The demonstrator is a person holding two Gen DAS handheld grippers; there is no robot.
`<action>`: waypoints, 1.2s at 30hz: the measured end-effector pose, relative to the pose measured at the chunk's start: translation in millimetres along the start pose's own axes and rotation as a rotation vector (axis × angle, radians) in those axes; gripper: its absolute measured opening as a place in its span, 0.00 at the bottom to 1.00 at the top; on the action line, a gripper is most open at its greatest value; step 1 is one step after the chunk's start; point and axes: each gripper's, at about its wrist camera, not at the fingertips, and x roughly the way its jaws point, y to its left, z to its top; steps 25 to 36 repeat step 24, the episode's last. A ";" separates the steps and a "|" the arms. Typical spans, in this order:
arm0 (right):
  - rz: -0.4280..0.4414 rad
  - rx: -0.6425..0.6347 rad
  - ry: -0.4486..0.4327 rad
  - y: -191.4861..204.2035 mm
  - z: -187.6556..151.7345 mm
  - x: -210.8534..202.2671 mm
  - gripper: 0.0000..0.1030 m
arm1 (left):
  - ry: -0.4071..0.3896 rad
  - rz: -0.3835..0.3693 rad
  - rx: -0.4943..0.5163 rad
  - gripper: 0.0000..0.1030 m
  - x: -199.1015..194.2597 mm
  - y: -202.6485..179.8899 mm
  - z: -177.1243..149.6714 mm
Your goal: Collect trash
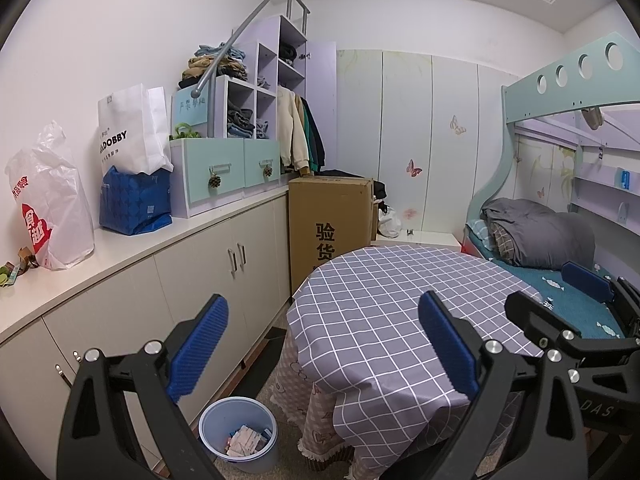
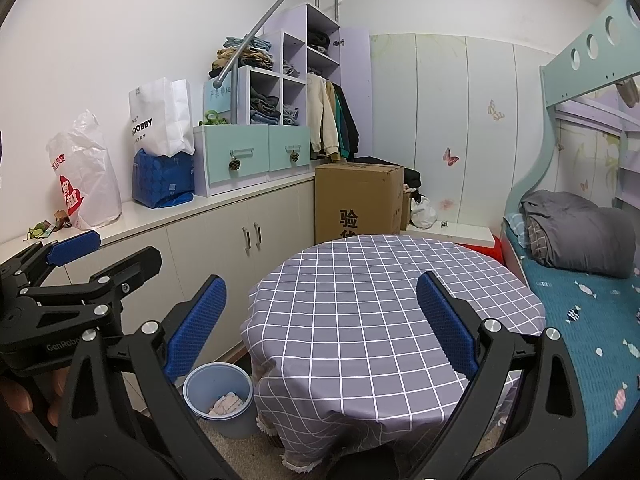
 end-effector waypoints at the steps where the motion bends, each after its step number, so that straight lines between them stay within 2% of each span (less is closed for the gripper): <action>1: 0.000 0.001 0.000 -0.2 0.6 0.3 0.91 | 0.001 0.000 0.000 0.91 0.2 -0.2 0.2; 11: 0.019 0.023 0.016 -5.0 -10.1 7.2 0.91 | 0.017 0.005 0.014 0.91 1.6 8.8 -10.2; 18: 0.042 0.065 0.034 -17.2 -10.2 25.7 0.91 | 0.038 0.015 0.039 0.91 21.4 6.7 -5.5; 24: 0.049 0.099 0.061 -30.4 -14.5 46.2 0.91 | 0.092 0.016 0.057 0.91 48.5 2.8 -5.1; 36: 0.049 0.099 0.061 -30.4 -14.5 46.2 0.91 | 0.092 0.016 0.057 0.91 48.5 2.8 -5.1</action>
